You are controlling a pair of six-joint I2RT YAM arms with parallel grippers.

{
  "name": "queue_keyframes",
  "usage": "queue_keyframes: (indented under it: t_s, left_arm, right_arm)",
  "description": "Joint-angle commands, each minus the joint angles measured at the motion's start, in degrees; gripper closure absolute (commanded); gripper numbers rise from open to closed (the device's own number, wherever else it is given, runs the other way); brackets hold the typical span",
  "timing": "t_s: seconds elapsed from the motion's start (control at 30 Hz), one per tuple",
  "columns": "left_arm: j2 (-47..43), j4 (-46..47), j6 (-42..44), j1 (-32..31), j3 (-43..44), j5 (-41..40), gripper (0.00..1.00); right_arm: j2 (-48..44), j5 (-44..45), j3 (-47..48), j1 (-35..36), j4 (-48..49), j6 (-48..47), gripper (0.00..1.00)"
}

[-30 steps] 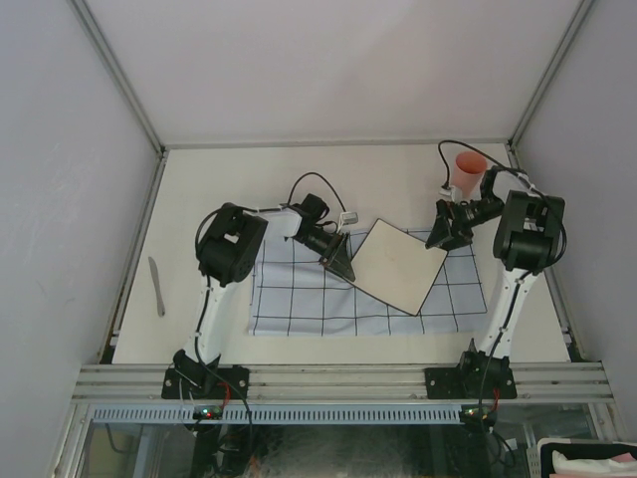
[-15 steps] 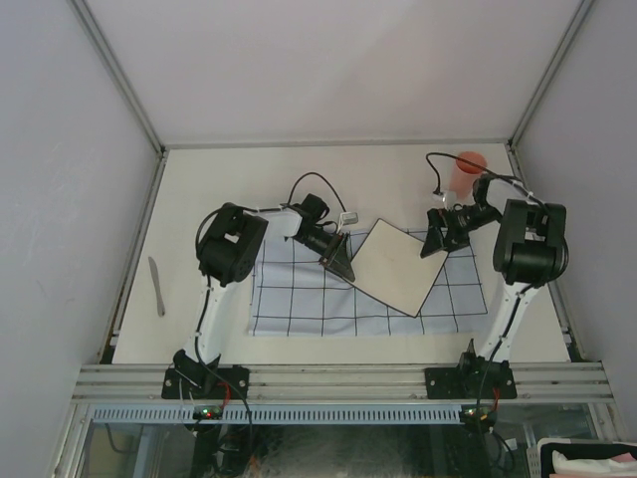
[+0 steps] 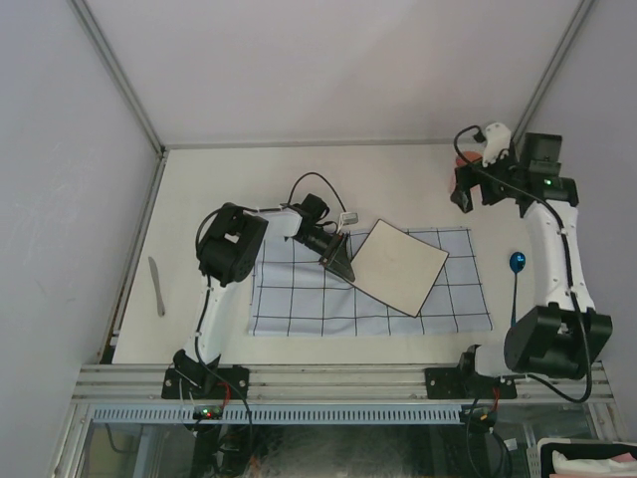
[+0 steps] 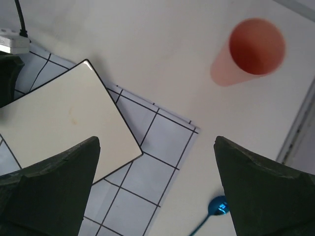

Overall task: Set the dinner table for one person
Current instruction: Adjust the plate on the napkin.

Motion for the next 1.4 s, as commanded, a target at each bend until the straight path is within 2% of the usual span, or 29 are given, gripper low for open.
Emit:
queue_keyframes:
  t_s: [0.0, 0.1, 0.17, 0.27, 0.33, 0.4, 0.43, 0.57, 0.67, 0.77, 0.9, 1.03, 1.37]
  left_arm:
    - [3.07, -1.36, 5.03, -0.86, -2.25, -9.94, 0.49]
    - [3.02, -1.35, 5.07, -0.86, -2.24, -9.9, 0.49]
    - [3.01, -1.39, 5.1, -0.93, -2.22, -9.91, 0.49]
    - [2.92, -1.36, 5.33, -0.9, -2.41, -9.85, 0.5]
    - [2.98, -1.37, 5.35, -0.87, -2.37, -9.72, 0.5]
    - [3.12, -1.37, 5.35, -0.86, -2.28, -9.6, 0.5]
    - [3.09, -1.36, 5.4, -0.86, -2.22, -9.5, 0.5]
    - [3.46, -1.43, 5.33, -0.89, -1.87, -9.11, 0.5]
    - [3.46, -1.49, 5.32, -0.86, -1.87, -8.97, 0.5]
    - [3.36, -1.42, 5.36, -0.88, -2.04, -8.97, 0.51]
    - [3.48, -1.61, 5.26, -0.86, -1.85, -8.89, 0.52]
    - [3.85, -2.15, 5.65, -0.79, -1.35, -8.5, 0.52]
    - [4.23, -2.16, 5.71, -0.42, -1.28, -7.61, 0.52]
  right_arm:
    - [-1.01, -3.33, 4.6, -1.42, -0.59, 1.05, 0.0]
    - [0.6, -6.8, 5.98, -4.04, -3.37, -0.71, 0.0]
    - [1.23, -5.31, 5.05, -4.58, -2.09, 1.88, 0.0]
    - [0.77, -6.94, 3.49, -4.41, -3.85, -1.77, 0.0]
    - [-3.11, -11.35, -1.7, -5.2, -0.45, -6.2, 0.0]
    - [-7.37, -8.58, -9.34, -5.11, 8.23, -1.97, 0.0]
    - [-7.47, -7.32, -11.0, -4.73, 8.8, -2.05, 0.0]
    - [2.4, 2.35, -7.53, -2.88, 0.6, -3.02, 0.0]
    - [14.75, -2.14, -2.24, -4.14, -11.38, -6.16, 0.0]
    - [22.0, -6.82, -0.19, -5.82, -14.62, -7.56, 0.0]
    - [28.35, -8.4, -0.13, -5.66, -14.97, -9.38, 0.0]
    - [31.73, -11.02, -0.37, -5.26, -15.95, -10.27, 0.0]
    - [31.77, -14.47, -0.87, -1.06, -15.22, -9.0, 0.0]
